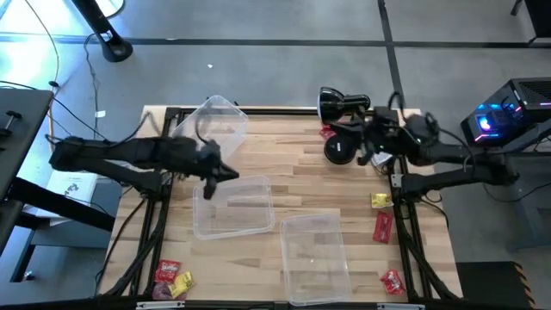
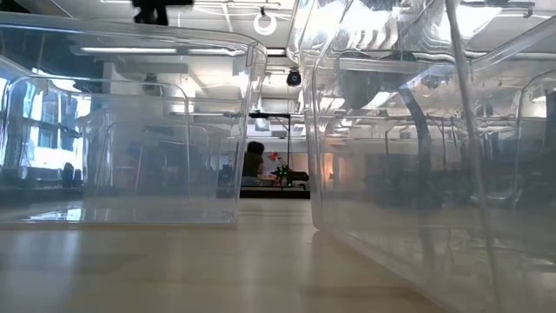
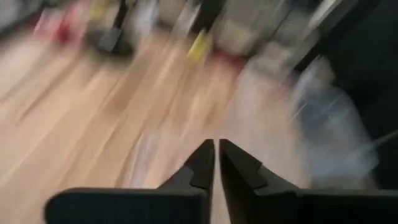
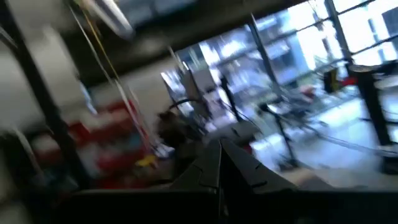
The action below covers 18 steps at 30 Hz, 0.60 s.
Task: Sort candy
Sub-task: Move the middle transparent bin to the top left of the table
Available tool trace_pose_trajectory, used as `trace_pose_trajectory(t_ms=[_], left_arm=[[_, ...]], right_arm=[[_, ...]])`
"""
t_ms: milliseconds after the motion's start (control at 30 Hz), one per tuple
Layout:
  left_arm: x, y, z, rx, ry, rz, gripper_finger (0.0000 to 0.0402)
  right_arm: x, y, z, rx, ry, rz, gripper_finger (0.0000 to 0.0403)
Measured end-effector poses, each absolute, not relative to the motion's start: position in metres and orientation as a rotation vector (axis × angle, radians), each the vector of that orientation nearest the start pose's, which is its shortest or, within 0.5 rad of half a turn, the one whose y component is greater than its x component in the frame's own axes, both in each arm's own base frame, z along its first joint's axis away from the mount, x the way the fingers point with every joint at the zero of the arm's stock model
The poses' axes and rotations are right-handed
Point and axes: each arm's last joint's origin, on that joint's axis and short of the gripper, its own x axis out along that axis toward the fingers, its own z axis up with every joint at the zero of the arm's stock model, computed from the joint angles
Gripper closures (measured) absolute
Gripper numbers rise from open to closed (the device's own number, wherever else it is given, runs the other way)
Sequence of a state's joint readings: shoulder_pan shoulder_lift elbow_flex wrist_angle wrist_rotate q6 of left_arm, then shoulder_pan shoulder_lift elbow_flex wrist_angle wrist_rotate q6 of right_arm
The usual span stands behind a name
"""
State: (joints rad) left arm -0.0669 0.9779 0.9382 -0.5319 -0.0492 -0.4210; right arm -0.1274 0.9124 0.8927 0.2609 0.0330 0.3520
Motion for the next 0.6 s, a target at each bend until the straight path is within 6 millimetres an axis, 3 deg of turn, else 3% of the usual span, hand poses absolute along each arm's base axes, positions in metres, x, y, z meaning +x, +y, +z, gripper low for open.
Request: trace_pose_trajectory(t_ms=[133,300,467,600], left_arm=[[0.213,-0.023,0.301,-0.380,0.761,0.112,0.0399],[0.240,-0.038,0.271,-0.328,0.905,0.069,0.0401],[0.266,-0.031,0.233,-0.304,1.044,0.161,0.0401],[0.284,-0.019,0.215,-0.293,1.057,0.193,0.0401]], right_arm=[[0.207,-0.031,0.411,0.233,-0.094,-0.167,0.0402],[0.214,-0.034,0.427,0.156,-0.010,-0.216,0.0403],[0.215,-0.037,0.423,0.166,0.053,-0.288,0.0403],[0.215,-0.038,0.420,0.181,0.086,-0.314,0.0403]])
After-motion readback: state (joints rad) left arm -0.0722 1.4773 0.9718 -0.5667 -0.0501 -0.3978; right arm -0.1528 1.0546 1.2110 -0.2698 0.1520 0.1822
